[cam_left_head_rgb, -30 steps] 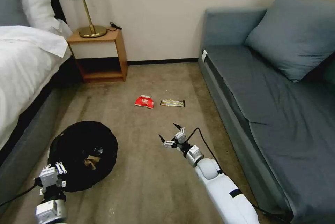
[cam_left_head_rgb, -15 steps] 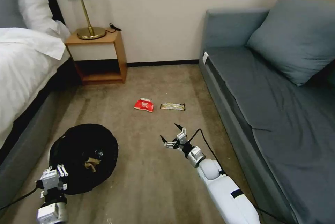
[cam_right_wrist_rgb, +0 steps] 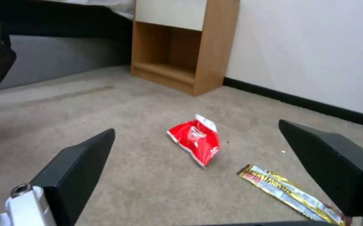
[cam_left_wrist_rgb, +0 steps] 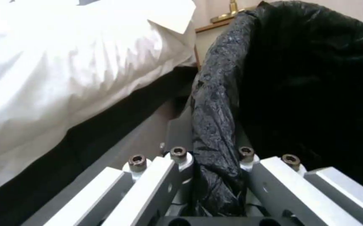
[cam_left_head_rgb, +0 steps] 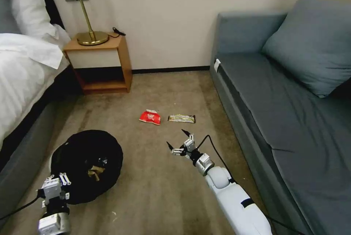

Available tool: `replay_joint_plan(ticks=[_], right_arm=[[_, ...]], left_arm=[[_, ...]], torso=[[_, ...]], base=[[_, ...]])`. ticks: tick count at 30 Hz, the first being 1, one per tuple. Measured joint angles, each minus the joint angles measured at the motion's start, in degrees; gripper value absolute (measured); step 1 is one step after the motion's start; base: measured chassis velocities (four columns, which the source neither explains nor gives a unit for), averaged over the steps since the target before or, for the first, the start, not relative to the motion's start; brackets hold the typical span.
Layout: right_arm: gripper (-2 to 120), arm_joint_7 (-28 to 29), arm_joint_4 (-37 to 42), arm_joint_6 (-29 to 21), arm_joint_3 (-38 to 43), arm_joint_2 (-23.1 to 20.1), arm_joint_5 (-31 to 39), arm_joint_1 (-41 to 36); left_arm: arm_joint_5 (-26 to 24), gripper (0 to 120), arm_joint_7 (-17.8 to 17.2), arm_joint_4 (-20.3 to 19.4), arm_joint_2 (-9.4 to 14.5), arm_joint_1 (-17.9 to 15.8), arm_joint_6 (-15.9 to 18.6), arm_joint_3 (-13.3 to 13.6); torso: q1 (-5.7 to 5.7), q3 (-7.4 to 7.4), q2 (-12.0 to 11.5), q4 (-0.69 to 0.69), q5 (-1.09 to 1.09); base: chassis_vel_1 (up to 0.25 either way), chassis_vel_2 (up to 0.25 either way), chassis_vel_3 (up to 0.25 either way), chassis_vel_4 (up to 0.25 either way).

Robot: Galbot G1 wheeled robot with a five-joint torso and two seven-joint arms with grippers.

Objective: Pick up the trash bin, then pick up the garbage on the floor and place it into the trash bin.

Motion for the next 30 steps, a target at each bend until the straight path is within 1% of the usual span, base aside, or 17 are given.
replay_joint_plan(ticks=[30], right_arm=[[100, 0.3, 0.1, 0.3, -0.6, 0.4, -1.3, -0.4]], left_arm=[[0.0, 6, -0.2, 0.3, -0.1, 0.3, -0.4, -0.2]], torso=[[-0.01, 0.0, 0.0, 0.0, 0.0]], base=[[-0.119, 0.121, 0.11, -0.12]])
